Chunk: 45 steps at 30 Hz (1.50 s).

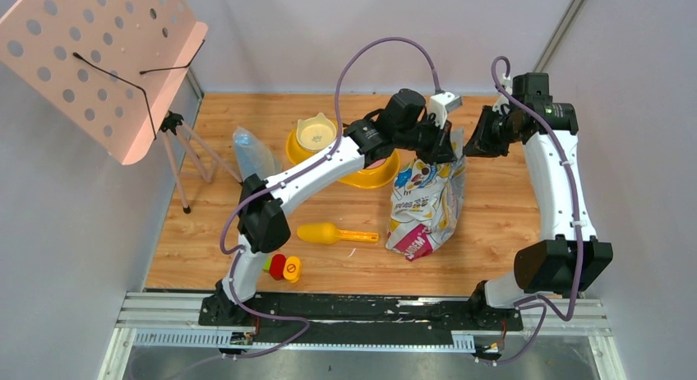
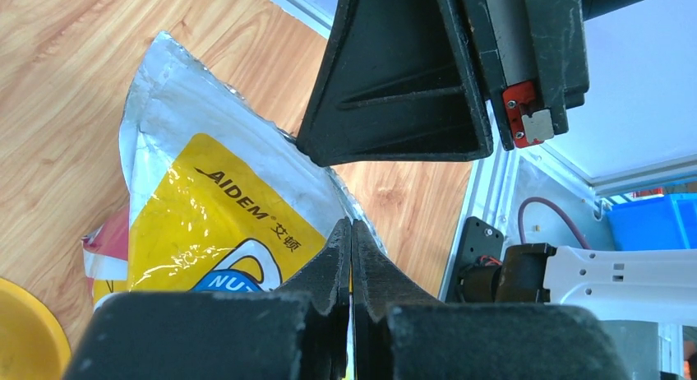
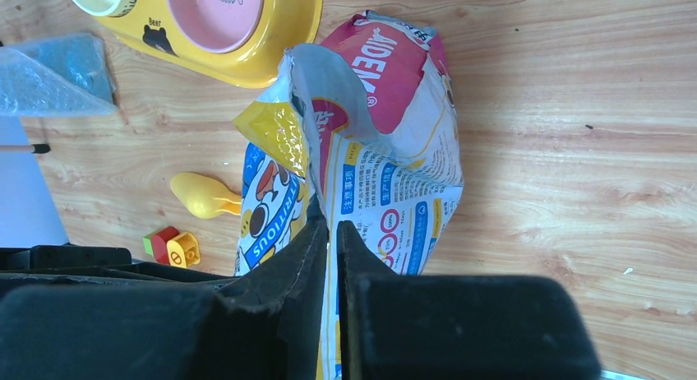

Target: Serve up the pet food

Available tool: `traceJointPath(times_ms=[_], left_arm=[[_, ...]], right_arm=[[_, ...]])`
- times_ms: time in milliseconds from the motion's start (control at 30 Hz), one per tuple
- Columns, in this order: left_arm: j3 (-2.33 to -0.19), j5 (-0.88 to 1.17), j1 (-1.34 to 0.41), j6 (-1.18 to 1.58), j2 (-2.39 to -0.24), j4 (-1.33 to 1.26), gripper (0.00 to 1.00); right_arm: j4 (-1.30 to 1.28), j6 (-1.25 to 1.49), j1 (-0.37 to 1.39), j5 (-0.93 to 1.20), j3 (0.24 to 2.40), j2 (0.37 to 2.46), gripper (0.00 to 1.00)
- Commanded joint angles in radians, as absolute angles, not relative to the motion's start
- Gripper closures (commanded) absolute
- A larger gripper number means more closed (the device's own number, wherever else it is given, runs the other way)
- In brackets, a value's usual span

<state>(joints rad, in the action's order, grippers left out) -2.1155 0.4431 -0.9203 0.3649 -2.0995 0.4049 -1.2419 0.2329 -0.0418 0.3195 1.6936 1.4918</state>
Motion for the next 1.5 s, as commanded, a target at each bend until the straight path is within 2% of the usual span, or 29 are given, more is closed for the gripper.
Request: traceJointPath(times_ms=[0,467,567,667,933,1233,1467], left_arm=[[-2.109,0.424,-0.916,0.35,-2.02,0.359,1.0],[-2.048,0.44,-0.925,0.329,-1.974,0.335,1.0],[-2.029,0.436,-0.925,0.33,-1.962,0.327,1.0],[-2.023,0.431,-0.925,0.33,-1.954,0.325,1.0],[-2.018,0.417,-0.926,0.327,-1.951,0.326,1.0],[-2.016,0.394,-0.925,0.323,-1.951,0.327,1.0],[-2.015,0.412,-0.924,0.325,-1.953,0.324,1.0]], right_arm=[[-1.194,0.265,-0.044,0.362,1.708,1.505,0.89],[-1.15,0.281,-0.044,0.372,1.771,1.585,0.88],[-1.15,0.273,-0.044,0.37,1.774,1.598,0.73],[-1.153,0.27,-0.043,0.354,1.772,1.599,0.68],[-1.169,0.269,-0.018,0.412,1.706,1.527,0.68],[-1.201,0.262,-0.006,0.417,1.524,1.397,0.71],[-1.175,0.277,-0.006,0.385,1.558,1.436,0.74]])
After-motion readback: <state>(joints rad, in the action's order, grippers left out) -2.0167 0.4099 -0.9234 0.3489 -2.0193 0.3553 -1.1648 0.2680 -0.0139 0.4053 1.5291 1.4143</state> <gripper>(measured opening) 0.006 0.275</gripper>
